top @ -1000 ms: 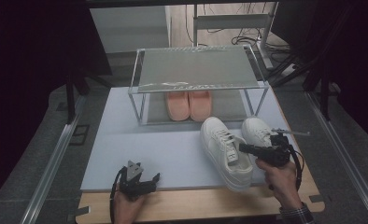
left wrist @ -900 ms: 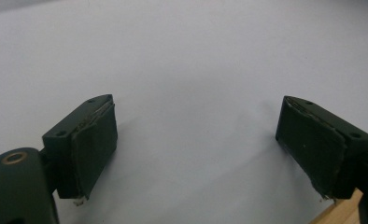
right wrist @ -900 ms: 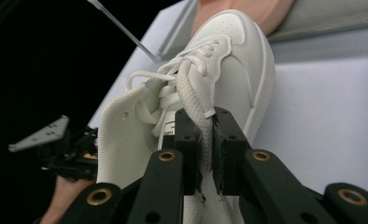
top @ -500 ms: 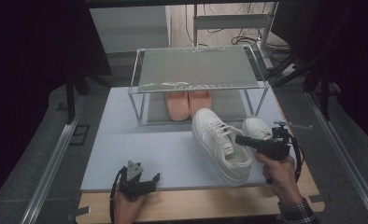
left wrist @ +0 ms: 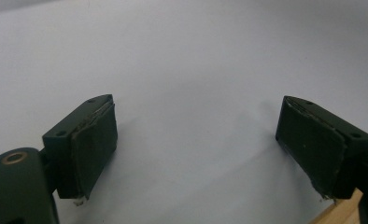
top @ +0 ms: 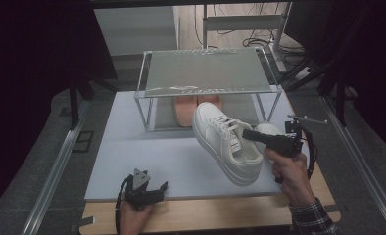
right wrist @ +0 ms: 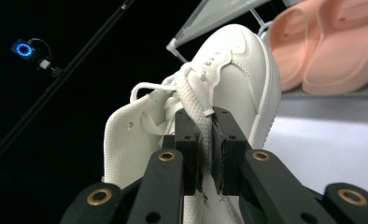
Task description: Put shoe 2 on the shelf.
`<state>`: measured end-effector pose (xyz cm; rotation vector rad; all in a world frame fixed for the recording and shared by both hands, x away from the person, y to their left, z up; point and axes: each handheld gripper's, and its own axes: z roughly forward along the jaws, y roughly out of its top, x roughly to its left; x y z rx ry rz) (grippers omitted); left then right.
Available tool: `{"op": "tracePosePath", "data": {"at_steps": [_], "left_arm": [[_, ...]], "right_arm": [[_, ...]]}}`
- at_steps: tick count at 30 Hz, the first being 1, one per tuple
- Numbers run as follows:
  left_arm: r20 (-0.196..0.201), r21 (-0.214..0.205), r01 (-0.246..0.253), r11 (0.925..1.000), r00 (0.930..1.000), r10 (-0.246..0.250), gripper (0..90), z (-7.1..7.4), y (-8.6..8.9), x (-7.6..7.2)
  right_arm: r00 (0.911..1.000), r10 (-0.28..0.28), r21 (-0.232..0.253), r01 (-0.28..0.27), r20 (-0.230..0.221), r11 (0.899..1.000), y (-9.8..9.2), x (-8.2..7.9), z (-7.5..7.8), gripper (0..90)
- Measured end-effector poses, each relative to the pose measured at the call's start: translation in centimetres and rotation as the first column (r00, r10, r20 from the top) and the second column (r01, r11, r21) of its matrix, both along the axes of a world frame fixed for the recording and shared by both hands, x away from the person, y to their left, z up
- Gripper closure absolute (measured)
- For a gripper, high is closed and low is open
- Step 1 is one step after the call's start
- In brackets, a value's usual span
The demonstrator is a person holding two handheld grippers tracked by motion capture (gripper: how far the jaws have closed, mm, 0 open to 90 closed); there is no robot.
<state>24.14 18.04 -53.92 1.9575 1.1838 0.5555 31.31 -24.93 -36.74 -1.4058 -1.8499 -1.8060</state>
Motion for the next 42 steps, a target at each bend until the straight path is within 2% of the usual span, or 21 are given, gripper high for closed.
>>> {"op": "tracePosePath", "data": {"at_steps": [10, 23, 31, 42], "left_arm": [[-0.001, 0.0, 0.001, 1.0, 1.0, -0.001, 12.7, 0.0, 0.0, 0.0], [0.0, -0.003, 0.0, 1.0, 1.0, 0.0, 12.7, 0.0, 0.0, 0.0], [0.0, -0.003, 0.0, 1.0, 1.0, 0.0, 12.7, 0.0, 0.0, 0.0], [0.0, -0.004, 0.0, 1.0, 1.0, 0.0, 12.7, 0.0, 0.0, 0.0]], "right_arm": [[1.0, -0.008, 0.041, 0.008, -0.004, 0.999, 0.7, 0.9, 1.9, 83.3], [0.9989, -0.042, 0.072, 0.041, 0.02, 0.997, 1.9, 2.7, 4.1, 83.2], [0.9955, -0.09, 0.074, 0.087, 0.03, 0.993, 2.7, 4.8, 5.2, 83.2], [0.9877, -0.155, 0.062, 0.154, 0.018, 0.986, 3.7, 8.4, 5.4, 83.1]]}}
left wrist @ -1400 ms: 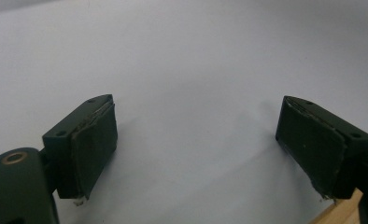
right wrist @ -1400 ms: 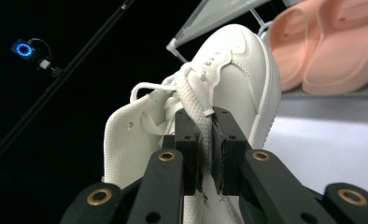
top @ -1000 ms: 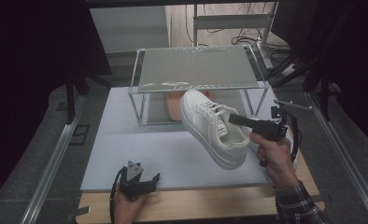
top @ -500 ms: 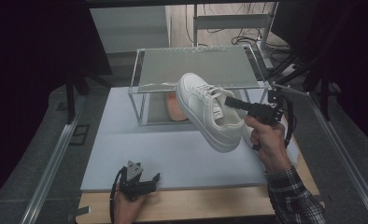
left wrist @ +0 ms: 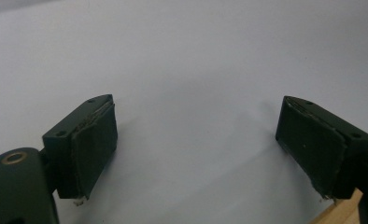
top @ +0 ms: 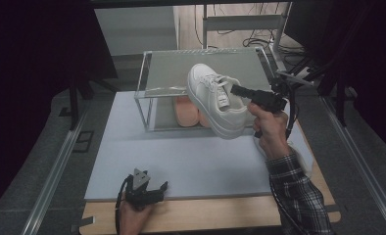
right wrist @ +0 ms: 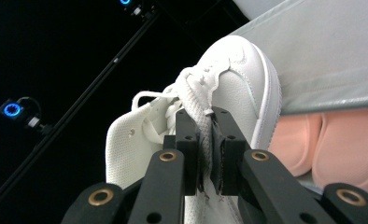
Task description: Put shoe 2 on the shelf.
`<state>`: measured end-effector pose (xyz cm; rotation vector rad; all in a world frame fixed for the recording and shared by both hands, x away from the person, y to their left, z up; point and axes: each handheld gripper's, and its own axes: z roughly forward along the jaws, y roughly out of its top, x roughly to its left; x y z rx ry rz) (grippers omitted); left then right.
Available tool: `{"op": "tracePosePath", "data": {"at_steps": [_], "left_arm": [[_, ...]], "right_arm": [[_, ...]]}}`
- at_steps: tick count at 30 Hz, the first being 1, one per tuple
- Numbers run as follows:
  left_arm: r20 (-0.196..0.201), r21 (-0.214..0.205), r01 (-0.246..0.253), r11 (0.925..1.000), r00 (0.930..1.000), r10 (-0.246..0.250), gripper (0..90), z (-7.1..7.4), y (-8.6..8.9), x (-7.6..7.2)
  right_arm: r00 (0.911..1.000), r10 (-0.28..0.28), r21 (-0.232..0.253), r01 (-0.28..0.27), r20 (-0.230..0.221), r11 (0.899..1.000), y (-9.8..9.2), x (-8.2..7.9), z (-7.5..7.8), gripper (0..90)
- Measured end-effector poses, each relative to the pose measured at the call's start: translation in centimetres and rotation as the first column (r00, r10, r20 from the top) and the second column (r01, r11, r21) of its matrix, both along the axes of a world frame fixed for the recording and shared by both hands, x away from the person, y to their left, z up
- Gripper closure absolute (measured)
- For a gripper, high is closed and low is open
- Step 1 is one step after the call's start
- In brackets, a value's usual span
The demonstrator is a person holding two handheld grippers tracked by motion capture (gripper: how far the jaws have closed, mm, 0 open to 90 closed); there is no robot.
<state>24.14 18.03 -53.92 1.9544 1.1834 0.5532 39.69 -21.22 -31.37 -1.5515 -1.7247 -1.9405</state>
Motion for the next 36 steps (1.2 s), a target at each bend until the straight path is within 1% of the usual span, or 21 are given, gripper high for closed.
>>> {"op": "tracePosePath", "data": {"at_steps": [7, 14, 22, 27, 29, 31, 32, 33, 35, 36], "left_arm": [[0.0, 0.0, 0.0, 1.0, 1.0, 0.0, 12.7, 0.0, 0.0, 0.0], [0.001, 0.002, 0.0, 1.0, 1.0, 0.0, 12.7, 0.0, 0.0, 0.0], [0.001, 0.001, -0.001, 1.0, 1.0, 0.001, 12.8, 0.0, 0.0, 0.0], [0.001, 0.001, -0.001, 1.0, 1.0, 0.001, 12.8, 0.0, 0.0, 0.0], [0.001, 0.002, -0.001, 1.0, 1.0, 0.001, 12.8, 0.0, 0.0, 0.0], [0.0, 0.002, 0.0, 1.0, 1.0, 0.0, 12.8, 0.0, 0.0, 0.0], [-0.001, 0.002, 0.0, 1.0, 1.0, 0.0, 12.7, 0.0, 0.0, 0.0], [-0.001, 0.002, 0.0, 1.0, 1.0, 0.0, 12.8, 0.0, 0.0, 0.0], [-0.001, 0.002, 0.0, 1.0, 1.0, 0.0, 12.8, 0.0, 0.0, 0.0], [-0.001, 0.002, 0.0, 1.0, 1.0, 0.0, 12.7, 0.0, 0.0, 0.0]], "right_arm": [[0.9987, -0.051, -0.007, 0.051, -0.009, 0.999, 0.3, 2.2, 0.2, 83.0], [0.9963, -0.085, -0.041, 0.085, -0.013, 0.996, 1.3, 3.9, 0.2, 83.0], [0.9915, -0.128, -0.053, 0.127, -0.022, 0.991, 2.2, 5.8, 0.0, 82.9], [0.9891, -0.144, -0.062, 0.142, -0.029, 0.988, 2.9, 7.0, -0.4, 82.7], [0.9882, -0.15, -0.052, 0.148, -0.032, 0.988, 3.1, 7.4, -0.4, 82.5], [0.9882, -0.15, -0.059, 0.148, -0.032, 0.987, 3.3, 7.8, -0.4, 82.2], [0.988, -0.15, -0.055, 0.148, -0.037, 0.988, 3.4, 8.0, -0.4, 81.8], [0.9879, -0.151, -0.061, 0.149, -0.036, 0.987, 3.5, 8.1, -0.4, 80.9], [0.9868, -0.158, -0.059, 0.156, -0.034, 0.986, 3.6, 8.2, -0.4, 78.9], [0.988, -0.151, -0.058, 0.149, -0.03, 0.987, 3.6, 8.2, -0.4, 77.4]]}}
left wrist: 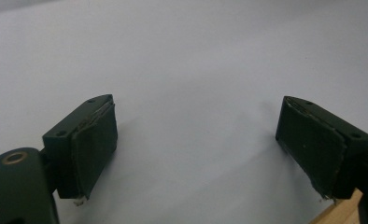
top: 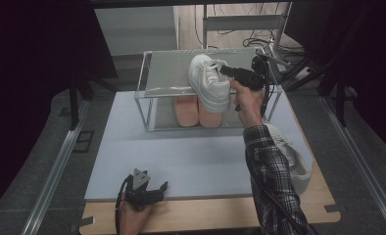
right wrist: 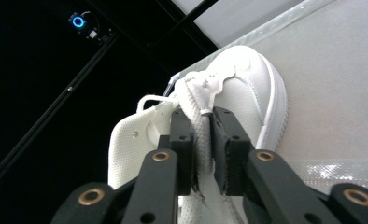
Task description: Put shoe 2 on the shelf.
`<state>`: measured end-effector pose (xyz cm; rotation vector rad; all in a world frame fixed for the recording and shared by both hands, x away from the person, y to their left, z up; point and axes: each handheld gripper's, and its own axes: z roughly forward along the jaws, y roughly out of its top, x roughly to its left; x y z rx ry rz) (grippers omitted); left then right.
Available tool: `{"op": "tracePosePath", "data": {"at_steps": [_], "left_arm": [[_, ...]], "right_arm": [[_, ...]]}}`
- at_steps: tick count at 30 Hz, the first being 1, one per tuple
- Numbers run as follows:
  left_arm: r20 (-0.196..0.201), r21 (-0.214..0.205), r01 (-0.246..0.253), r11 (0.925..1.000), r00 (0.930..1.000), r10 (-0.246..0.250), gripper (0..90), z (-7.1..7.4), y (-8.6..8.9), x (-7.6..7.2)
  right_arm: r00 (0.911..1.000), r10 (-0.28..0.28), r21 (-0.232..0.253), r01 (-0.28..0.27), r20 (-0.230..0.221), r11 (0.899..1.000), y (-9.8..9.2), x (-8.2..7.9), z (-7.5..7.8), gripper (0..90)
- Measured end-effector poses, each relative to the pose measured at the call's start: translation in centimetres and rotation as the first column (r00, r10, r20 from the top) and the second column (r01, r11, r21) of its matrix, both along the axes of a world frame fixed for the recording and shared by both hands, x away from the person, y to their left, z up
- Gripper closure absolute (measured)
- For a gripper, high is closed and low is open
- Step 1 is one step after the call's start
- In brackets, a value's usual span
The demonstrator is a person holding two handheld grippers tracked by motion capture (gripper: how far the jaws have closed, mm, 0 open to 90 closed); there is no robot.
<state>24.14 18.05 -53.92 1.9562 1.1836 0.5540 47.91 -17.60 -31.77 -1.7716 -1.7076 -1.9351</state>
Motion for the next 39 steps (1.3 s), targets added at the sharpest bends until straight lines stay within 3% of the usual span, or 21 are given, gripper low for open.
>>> {"op": "tracePosePath", "data": {"at_steps": [2, 7, 9, 14, 19, 23, 33, 39], "left_arm": [[0.0, 0.0, 0.0, 1.0, 1.0, 0.0, 12.8, 0.0, 0.0, 0.0], [0.001, 0.0, -0.001, 1.0, 1.0, 0.001, 12.8, 0.0, 0.0, 0.0], [0.002, 0.0, -0.001, 1.0, 1.0, 0.001, 12.8, 0.0, 0.0, 0.0], [0.002, 0.0, -0.001, 1.0, 1.0, 0.001, 12.8, 0.0, 0.0, 0.0], [0.0, 0.003, -0.001, 1.0, 1.0, 0.001, 12.8, 0.0, 0.0, 0.0], [0.001, 0.003, 0.0, 1.0, 1.0, 0.0, 12.8, 0.0, 0.0, 0.0], [0.002, 0.001, -0.001, 1.0, 1.0, 0.001, 12.9, 0.0, 0.0, 0.0], [0.002, 0.002, -0.001, 1.0, 1.0, 0.001, 12.9, 0.0, 0.0, 0.0]], "right_arm": [[0.9999, 0.006, -0.022, -0.006, 0.015, 1.0, 0.0, -0.1, 0.1, 74.3], [0.9995, 0.018, -0.013, -0.018, 0.027, 1.0, -0.1, -0.2, 0.1, 60.6], [0.9992, 0.015, -0.039, -0.014, 0.038, 0.999, -0.2, -0.3, 0.2, 58.4], [0.9984, 0.013, -0.03, -0.011, 0.055, 0.999, -1.1, -0.9, 0.8, 55.8], [0.996, 0.013, -0.042, -0.009, 0.088, 0.999, -2.0, -1.9, 1.4, 55.3], [0.9935, 0.033, -0.009, -0.032, 0.109, 0.999, -2.9, -3.0, 1.6, 54.7], [0.9838, 0.089, -0.036, -0.084, 0.156, 0.996, -4.4, -5.7, 1.6, 50.6], [0.9762, 0.122, -0.022, -0.12, 0.179, 0.993, -4.9, -7.6, 1.0, 59.6]]}}
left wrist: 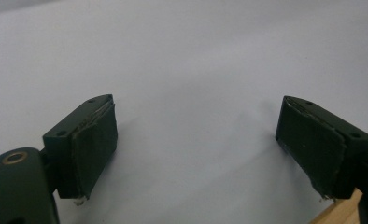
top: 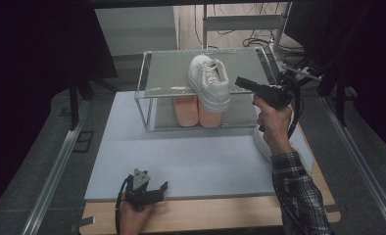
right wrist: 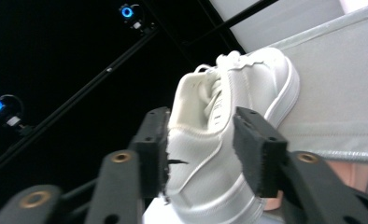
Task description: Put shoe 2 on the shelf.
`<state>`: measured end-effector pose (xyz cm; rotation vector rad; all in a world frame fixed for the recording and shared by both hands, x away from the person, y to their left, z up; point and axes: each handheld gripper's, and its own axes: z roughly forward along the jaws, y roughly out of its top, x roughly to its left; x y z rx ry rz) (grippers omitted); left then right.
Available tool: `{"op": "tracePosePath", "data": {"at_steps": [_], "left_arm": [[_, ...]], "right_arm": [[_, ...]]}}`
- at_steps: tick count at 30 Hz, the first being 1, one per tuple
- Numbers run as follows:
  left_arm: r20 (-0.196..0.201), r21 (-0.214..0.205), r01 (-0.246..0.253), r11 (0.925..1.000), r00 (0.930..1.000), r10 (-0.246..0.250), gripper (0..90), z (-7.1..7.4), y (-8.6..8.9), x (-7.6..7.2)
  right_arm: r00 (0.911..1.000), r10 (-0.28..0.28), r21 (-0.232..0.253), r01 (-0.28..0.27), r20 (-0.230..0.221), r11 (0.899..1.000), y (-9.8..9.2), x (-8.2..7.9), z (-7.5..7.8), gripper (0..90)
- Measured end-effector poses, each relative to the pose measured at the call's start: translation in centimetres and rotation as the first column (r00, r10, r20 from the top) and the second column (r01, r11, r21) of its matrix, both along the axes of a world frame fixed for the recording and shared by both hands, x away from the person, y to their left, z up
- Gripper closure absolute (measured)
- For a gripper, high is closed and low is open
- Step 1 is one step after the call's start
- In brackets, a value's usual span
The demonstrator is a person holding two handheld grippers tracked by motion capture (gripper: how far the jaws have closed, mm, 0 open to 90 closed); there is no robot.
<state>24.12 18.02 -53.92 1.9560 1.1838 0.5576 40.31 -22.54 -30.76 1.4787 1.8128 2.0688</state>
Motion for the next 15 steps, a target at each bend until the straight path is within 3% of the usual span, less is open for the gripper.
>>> {"op": "tracePosePath", "data": {"at_steps": [10, 15], "left_arm": [[0.0, 0.0, 0.0, 1.0, 1.0, 0.0, 12.8, 0.0, 0.0, 0.0], [0.0, -0.001, 0.0, 1.0, 1.0, 0.0, 12.9, 0.0, 0.0, 0.0]], "right_arm": [[0.9958, 0.091, -0.021, -0.091, -0.003, 0.996, 0.5, -2.3, -2.5, 88.2], [0.9947, 0.102, -0.058, -0.102, -0.013, 0.993, 1.2, -2.5, -3.9, 90.0]]}}
